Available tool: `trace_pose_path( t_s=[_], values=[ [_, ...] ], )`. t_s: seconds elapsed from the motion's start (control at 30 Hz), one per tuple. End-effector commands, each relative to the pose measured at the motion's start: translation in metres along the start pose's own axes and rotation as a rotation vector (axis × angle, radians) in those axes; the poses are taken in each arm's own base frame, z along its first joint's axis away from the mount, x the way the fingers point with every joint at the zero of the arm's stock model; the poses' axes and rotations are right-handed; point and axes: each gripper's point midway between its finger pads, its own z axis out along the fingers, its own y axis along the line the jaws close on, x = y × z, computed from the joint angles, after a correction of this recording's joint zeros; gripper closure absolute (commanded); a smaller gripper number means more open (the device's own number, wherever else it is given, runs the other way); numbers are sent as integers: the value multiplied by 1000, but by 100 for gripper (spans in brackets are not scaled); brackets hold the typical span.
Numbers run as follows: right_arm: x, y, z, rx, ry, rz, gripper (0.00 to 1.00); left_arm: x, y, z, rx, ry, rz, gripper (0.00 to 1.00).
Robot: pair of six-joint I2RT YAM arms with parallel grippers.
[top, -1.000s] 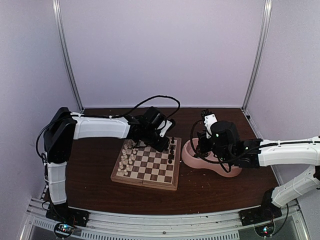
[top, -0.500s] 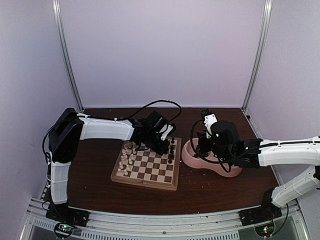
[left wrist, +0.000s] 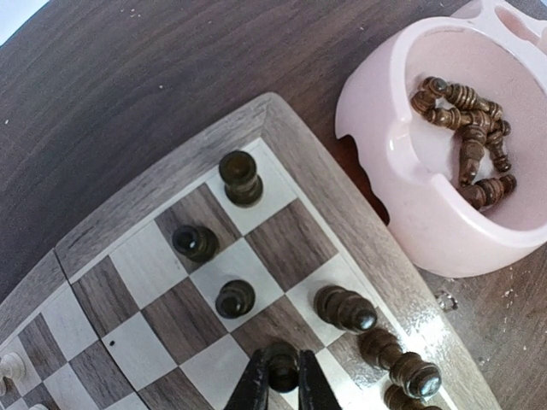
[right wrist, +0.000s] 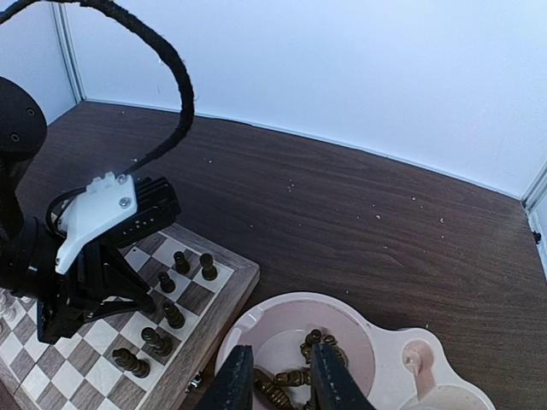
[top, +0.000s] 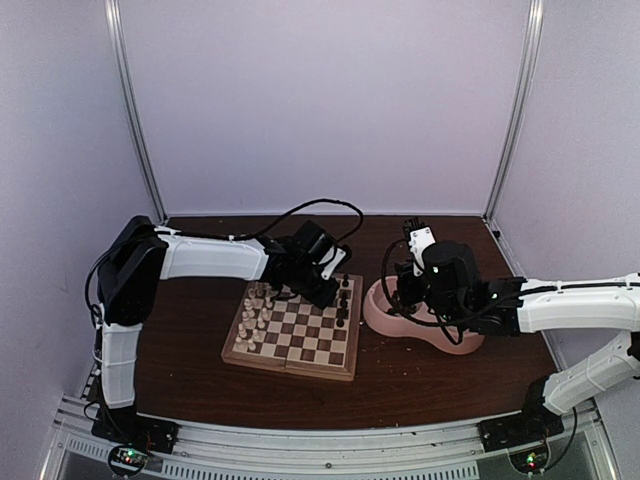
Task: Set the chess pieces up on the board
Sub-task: Place the pawn on c7.
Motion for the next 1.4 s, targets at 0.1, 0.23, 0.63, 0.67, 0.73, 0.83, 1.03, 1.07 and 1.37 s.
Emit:
trace_pose_path(
  t_s=[0.1,0.23,0.63,0.67,0.73,0.83,1.03,1.07,1.37],
  values=[
    [0,-6,-2,18,-3,14,74,-13,-1,3,14,-38,11,87],
    [-1,-6,-2,17,-3,14,75,-13,-2,4,26,-39,7,87],
    [-1,-6,-2,17,-3,15,74,-10,-6,10,49,-27,0,87],
    [-1,-7,-2,18,-3,15,74,-9,-7,10,56,-24,0,87],
    [-1,-6,-2,17,-2,14,74,-9,-7,10,58,-23,-3,87],
    [-1,-6,-2,16,-3,16,74,-9,-6,10,56,-23,-4,87],
    [-1,-6,-2,15,-2,17,74,-9,-5,9,45,-21,-3,83],
    [-1,-6,-2,14,-1,17,74,-9,-4,9,41,-19,-3,82],
    [-1,-6,-2,13,0,15,75,-11,2,4,4,-23,-4,73]
  ],
)
